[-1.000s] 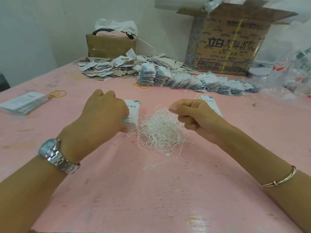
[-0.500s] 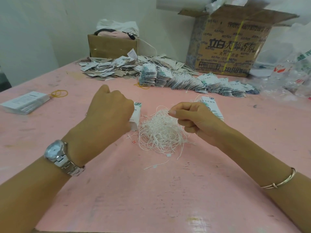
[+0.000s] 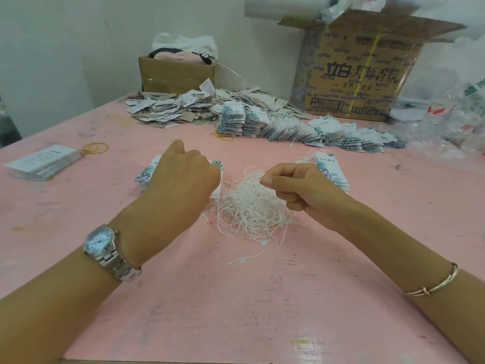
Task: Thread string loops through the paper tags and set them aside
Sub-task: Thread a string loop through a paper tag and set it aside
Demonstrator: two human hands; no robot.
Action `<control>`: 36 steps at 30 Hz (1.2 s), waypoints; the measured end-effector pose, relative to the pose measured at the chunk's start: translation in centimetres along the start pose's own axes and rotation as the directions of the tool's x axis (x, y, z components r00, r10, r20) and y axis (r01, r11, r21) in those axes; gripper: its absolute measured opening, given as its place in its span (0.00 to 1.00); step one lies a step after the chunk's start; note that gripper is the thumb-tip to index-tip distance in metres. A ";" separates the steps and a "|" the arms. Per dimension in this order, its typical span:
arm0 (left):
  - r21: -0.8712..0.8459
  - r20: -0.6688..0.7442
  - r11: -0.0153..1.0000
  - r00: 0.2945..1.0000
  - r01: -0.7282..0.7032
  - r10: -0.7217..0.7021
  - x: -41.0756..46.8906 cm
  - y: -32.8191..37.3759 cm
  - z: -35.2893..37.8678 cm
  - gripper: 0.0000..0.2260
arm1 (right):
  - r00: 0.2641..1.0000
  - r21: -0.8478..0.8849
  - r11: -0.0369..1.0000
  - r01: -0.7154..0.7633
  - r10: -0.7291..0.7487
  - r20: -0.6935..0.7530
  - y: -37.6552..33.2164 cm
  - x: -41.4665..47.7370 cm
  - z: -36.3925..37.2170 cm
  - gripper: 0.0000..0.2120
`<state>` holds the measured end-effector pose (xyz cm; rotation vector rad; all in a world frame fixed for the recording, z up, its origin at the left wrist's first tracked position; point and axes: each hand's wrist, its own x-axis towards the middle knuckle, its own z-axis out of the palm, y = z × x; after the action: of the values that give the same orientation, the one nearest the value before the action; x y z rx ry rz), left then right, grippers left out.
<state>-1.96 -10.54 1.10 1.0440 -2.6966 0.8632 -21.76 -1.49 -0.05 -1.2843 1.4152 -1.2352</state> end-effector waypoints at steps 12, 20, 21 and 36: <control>0.050 -0.659 0.995 0.746 -0.084 0.096 -1.1 2.1 -1.0 0.05 | 0.998 0.143 0.989 0.045 -0.038 -0.047 0.1 0.1 0.0 0.05; -0.134 -0.661 0.951 0.740 -0.280 0.125 -0.5 2.3 0.0 0.23 | 0.976 0.099 0.993 0.057 -0.034 -0.216 0.3 0.2 0.0 0.03; -0.173 -0.632 0.957 0.772 -0.233 0.074 -0.2 1.7 0.0 0.26 | 0.972 0.106 0.993 0.047 -0.021 -0.233 0.3 0.2 -0.1 0.04; -0.360 0.288 0.728 0.812 0.583 -0.508 0.8 -8.3 6.9 0.29 | 0.987 0.028 0.999 0.032 -0.027 -0.160 0.5 0.2 0.2 0.06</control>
<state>3.41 -19.82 -0.53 1.7118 -2.2867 0.0554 -21.63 -1.76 -0.59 -1.2118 1.4883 -1.4009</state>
